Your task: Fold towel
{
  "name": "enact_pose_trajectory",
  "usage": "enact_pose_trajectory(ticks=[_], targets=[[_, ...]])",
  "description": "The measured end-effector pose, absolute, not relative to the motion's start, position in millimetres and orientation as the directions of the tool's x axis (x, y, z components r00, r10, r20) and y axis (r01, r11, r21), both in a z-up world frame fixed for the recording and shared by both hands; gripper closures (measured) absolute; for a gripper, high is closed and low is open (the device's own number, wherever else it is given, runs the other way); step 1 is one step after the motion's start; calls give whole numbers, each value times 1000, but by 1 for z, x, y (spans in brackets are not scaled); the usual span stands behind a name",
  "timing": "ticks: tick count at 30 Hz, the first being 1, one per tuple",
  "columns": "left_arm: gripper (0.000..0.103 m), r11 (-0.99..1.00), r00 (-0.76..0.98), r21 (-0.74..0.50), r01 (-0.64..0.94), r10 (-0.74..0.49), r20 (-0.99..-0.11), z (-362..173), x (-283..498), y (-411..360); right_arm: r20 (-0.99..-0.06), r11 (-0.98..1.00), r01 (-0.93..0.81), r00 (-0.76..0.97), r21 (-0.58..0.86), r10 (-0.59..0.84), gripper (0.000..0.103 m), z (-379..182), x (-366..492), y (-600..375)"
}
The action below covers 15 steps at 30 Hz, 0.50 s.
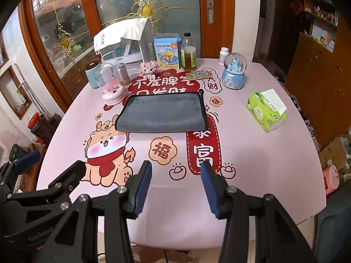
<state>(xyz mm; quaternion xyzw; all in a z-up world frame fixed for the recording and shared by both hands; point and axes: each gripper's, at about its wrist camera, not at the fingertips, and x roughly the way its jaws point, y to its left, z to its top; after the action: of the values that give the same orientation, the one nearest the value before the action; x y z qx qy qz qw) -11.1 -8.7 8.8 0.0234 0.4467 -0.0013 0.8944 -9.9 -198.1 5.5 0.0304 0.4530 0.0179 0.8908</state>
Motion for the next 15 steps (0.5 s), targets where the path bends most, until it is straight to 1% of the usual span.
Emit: enact_pose_trajectory(ticks=[15], targets=[[1,999,598,45,22,22,-801,10,-9,-14,-807,997,-7,586,75,65,56,5,-8,-202]])
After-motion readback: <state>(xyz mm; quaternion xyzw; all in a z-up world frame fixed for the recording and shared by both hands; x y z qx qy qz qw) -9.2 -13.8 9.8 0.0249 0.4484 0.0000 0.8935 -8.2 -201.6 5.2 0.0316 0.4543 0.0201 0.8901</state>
